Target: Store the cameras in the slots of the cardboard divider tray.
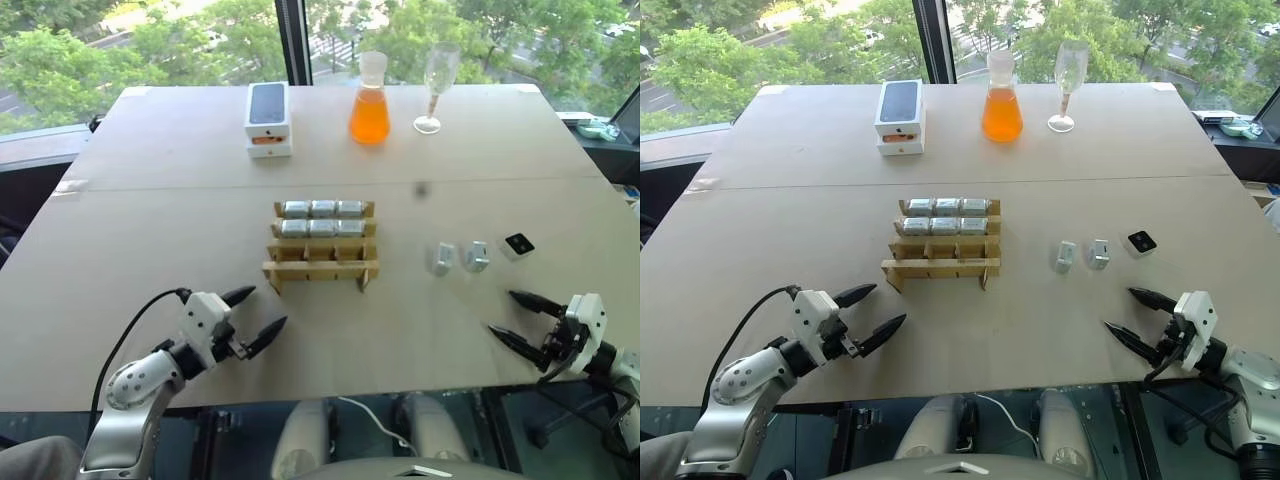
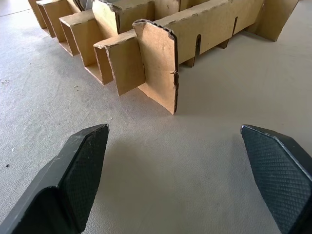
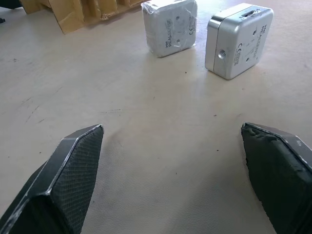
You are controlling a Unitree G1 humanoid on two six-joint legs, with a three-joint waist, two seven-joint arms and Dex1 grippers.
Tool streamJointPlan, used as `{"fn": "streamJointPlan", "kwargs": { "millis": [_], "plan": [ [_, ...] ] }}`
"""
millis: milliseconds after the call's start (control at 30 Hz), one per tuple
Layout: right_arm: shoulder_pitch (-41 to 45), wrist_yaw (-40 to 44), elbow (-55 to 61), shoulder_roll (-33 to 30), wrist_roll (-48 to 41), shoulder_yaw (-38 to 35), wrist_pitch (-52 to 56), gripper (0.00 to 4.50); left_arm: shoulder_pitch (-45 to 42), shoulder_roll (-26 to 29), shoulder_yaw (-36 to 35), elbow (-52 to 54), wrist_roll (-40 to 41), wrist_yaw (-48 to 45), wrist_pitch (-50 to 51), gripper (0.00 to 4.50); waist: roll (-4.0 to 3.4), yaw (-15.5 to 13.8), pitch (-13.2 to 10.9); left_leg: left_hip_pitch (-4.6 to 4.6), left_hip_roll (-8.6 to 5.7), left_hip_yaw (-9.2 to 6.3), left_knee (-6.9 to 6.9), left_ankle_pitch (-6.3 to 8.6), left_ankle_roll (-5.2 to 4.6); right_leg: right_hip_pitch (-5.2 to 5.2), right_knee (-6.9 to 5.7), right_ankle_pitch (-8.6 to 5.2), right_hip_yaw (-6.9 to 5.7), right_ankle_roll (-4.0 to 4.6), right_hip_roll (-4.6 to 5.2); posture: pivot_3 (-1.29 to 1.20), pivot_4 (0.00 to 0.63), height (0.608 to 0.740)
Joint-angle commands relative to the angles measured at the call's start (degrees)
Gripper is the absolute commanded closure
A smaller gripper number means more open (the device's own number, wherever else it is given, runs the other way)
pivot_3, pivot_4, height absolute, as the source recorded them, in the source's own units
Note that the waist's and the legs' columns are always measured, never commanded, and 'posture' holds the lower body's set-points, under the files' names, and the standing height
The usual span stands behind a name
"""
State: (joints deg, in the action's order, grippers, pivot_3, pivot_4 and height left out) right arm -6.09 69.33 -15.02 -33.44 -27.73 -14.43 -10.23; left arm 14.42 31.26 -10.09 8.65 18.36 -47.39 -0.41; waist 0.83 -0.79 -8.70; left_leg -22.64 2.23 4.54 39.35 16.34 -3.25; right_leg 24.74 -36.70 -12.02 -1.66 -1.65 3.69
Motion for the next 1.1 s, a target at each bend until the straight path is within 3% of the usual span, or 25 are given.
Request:
{"fn": "streamJointPlan", "kwargs": {
  "millis": [33,167,333,433,767,1100],
  "plan": [
    [0.1,-0.6,0.4,-0.3,-0.7,-1.5,0.1,0.0,0.3,0.3,-0.5,-0.4,0.7,-0.4,-0.3,0.02,0.0,0.0,0.0,0.0,0.0,0.0,0.0,0.0,0.0,0.0,0.0,0.0,0.0,0.0,0.0,0.0,0.15,0.74],
    [0.8,-3.7,0.6,0.1,-1.3,-2.6,1.5,0.0,0.5,0.8,-0.8,-0.4,1.5,-1.6,-0.5,0.02,0.0,0.0,0.0,0.01,0.0,0.01,0.0,0.0,0.0,0.0,0.0,0.0,0.01,0.0,0.0,0.0,0.15,0.74],
    [4.3,-13.7,1.5,0.2,-0.5,-4.9,4.3,0.0,-0.5,8.9,-7.5,4.9,19.7,-13.8,11.9,0.02,-0.04,0.2,-0.1,-0.04,0.08,0.03,0.01,-0.01,0.01,0.08,-0.04,0.0,0.01,0.0,-0.05,0.0,0.15,0.74],
    [6.5,-17.7,1.5,0.2,0.3,-5.3,5.8,0.0,-2.3,11.8,-9.1,7.8,24.0,-15.5,15.8,0.02,-0.12,0.0,-0.2,-0.02,0.05,0.03,0.03,-0.01,0.03,0.07,-0.06,-0.02,0.02,-0.03,-0.04,0.0,0.15,0.74],
    [14.4,-26.8,-0.1,0.3,6.6,-1.2,14.0,0.0,-16.8,20.2,-7.3,19.7,30.1,-14.5,26.3,0.02,-0.14,0.4,-0.3,-0.1,-0.05,0.07,0.02,-0.02,0.02,0.05,-0.02,0.01,0.12,-0.01,-0.17,0.0,0.15,0.74],
    [16.3,-29.1,0.1,0.9,6.9,-1.2,17.4,0.0,-19.8,22.6,-7.0,21.4,27.9,-15.0,29.2,0.02,-0.19,0.5,-0.3,-0.06,-0.04,0.08,0.02,-0.03,0.05,0.05,-0.04,0.0,0.21,-0.04,-0.32,0.0,0.15,0.74]
  ]
}}
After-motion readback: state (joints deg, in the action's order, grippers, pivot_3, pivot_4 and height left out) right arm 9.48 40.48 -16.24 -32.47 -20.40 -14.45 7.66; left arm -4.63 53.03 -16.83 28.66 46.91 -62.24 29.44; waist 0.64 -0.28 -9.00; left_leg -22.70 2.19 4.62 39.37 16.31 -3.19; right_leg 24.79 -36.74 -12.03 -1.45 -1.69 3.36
